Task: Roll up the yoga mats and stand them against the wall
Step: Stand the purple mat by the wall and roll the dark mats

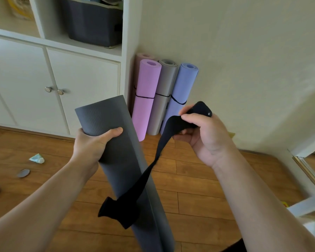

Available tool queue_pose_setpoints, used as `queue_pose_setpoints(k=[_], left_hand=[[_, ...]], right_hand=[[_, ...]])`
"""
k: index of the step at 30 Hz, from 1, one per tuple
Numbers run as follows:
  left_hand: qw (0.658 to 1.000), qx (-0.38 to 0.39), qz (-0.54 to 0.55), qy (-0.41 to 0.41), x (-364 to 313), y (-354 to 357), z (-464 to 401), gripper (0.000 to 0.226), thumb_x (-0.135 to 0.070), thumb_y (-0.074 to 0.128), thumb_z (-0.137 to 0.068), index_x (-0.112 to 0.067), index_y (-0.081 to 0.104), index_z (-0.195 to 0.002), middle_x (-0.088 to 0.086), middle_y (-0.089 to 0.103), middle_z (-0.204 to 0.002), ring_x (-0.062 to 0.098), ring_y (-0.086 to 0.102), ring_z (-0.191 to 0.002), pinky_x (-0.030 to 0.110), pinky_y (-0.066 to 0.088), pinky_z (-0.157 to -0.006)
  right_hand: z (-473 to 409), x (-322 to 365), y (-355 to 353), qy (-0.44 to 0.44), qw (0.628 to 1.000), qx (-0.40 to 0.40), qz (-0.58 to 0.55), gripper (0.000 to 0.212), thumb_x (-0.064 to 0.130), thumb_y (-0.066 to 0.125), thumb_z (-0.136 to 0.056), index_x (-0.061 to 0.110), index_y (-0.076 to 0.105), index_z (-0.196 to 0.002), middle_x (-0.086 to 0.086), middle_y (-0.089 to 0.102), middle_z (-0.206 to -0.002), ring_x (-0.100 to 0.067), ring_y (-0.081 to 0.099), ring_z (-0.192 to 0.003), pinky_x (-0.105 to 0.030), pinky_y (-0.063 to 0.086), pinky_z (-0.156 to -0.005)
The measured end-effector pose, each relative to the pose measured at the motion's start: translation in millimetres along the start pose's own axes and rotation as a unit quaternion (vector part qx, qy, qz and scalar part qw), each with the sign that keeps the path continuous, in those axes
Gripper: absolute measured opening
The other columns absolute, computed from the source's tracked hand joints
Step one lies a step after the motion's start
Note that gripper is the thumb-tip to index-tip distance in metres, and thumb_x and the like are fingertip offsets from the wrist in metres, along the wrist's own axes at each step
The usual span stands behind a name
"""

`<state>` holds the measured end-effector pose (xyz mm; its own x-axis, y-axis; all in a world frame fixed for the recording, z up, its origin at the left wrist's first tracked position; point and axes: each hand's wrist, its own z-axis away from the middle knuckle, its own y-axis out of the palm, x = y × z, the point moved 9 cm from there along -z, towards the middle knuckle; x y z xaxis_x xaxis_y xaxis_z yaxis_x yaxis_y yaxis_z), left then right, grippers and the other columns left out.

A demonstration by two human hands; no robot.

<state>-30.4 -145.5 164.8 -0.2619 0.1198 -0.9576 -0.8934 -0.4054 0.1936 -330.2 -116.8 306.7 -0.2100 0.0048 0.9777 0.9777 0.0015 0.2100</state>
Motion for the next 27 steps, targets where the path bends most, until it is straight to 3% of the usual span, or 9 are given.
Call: queue_pose_setpoints(k=[3,6,8,10,13,16,19,24,27], left_hand=[[1.0,0.008,0.003,-0.004,-0.1,0.9,2.0,0.12,-0.048,0.106,-0.031,-0.022,0.052,-0.135,-0.001,0.064,-0.124,0.023,0.065,-0.113,0.05,0.058,-0.098],[1.0,0.013,0.013,-0.007,-0.6,1.8,4.0,0.121,-0.047,0.106,-0.029,-0.02,0.054,-0.134,-0.001,0.066,-0.124,0.023,0.066,-0.113,0.048,0.059,-0.098],[1.0,0.014,0.014,-0.007,-0.8,2.1,4.3,0.121,-0.05,0.105,-0.029,-0.02,0.055,-0.134,-0.001,0.066,-0.124,0.023,0.066,-0.113,0.048,0.059,-0.097],[1.0,0.011,0.014,-0.009,-0.5,1.3,2.9,0.12,-0.052,0.104,-0.028,-0.021,0.056,-0.133,-0.001,0.067,-0.124,0.024,0.067,-0.113,0.049,0.06,-0.096],[1.0,0.015,0.012,-0.014,-0.5,1.7,1.7,0.12,-0.053,0.106,-0.028,-0.023,0.056,-0.133,-0.001,0.068,-0.125,0.025,0.068,-0.114,0.049,0.06,-0.096],[1.0,0.019,0.011,-0.013,-0.6,2.2,2.6,0.117,-0.051,0.105,-0.031,-0.023,0.056,-0.134,0.0,0.068,-0.125,0.025,0.068,-0.114,0.049,0.06,-0.096],[1.0,0.024,0.015,-0.008,-0.5,2.5,2.3,0.117,-0.05,0.105,-0.032,-0.022,0.055,-0.134,0.0,0.067,-0.125,0.024,0.067,-0.114,0.049,0.06,-0.096],[1.0,0.019,0.016,-0.01,-4.0,3.8,3.7,0.119,-0.05,0.105,-0.029,-0.022,0.054,-0.134,-0.001,0.066,-0.125,0.024,0.067,-0.114,0.048,0.06,-0.096],[0.999,0.017,0.023,-0.015,-5.3,2.7,5.0,0.112,-0.049,0.106,-0.034,-0.023,0.057,-0.132,-0.002,0.069,-0.124,0.023,0.069,-0.113,0.047,0.061,-0.095]], right_hand=[[2.3,-2.4,4.0,0.016,0.995,0.038,-0.09,0.01,-0.005,0.063,-0.093,0.005,0.066,-0.095,-0.018,0.075,-0.091,-0.035,0.077,-0.083,-0.039,0.065,-0.072],[4.8,-4.1,8.4,0.004,0.984,0.128,-0.127,0.042,-0.005,0.068,-0.087,-0.003,0.057,-0.128,-0.028,0.069,-0.131,-0.044,0.067,-0.126,-0.048,0.056,-0.106],[4.8,-5.0,6.1,-0.016,0.986,0.135,-0.095,0.056,-0.014,0.064,-0.089,-0.005,0.048,-0.142,-0.027,0.065,-0.14,-0.042,0.062,-0.133,-0.051,0.051,-0.112],[2.1,-4.4,-1.2,-0.035,0.995,0.08,-0.04,0.049,-0.014,0.064,-0.091,-0.006,0.051,-0.138,-0.026,0.07,-0.131,-0.041,0.068,-0.126,-0.051,0.056,-0.106],[0.9,1.4,-18.6,-0.064,0.994,-0.054,0.074,0.016,0.013,0.07,-0.101,0.002,0.069,-0.111,-0.024,0.078,-0.096,-0.042,0.078,-0.091,-0.048,0.066,-0.076],[2.0,6.3,-27.0,-0.097,0.978,-0.113,0.143,0.032,0.025,0.072,-0.102,0.01,0.068,-0.075,-0.015,0.066,-0.063,-0.034,0.065,-0.057,-0.041,0.057,-0.064],[0.4,8.0,-28.5,-0.117,0.97,-0.124,0.172,0.052,0.024,0.073,-0.102,0.019,0.054,-0.054,-0.006,0.047,-0.053,-0.028,0.047,-0.054,-0.037,0.048,-0.067],[-2.0,8.4,-37.1,-0.111,0.97,-0.145,0.158,0.029,0.017,0.071,-0.102,0.012,0.068,-0.074,-0.006,0.059,-0.058,-0.029,0.062,-0.052,-0.037,0.054,-0.058],[-4.8,8.9,-44.5,-0.095,0.973,-0.173,0.118,0.016,0.014,0.069,-0.103,0.005,0.067,-0.091,-0.014,0.077,-0.076,-0.033,0.078,-0.069,-0.036,0.062,-0.058]])
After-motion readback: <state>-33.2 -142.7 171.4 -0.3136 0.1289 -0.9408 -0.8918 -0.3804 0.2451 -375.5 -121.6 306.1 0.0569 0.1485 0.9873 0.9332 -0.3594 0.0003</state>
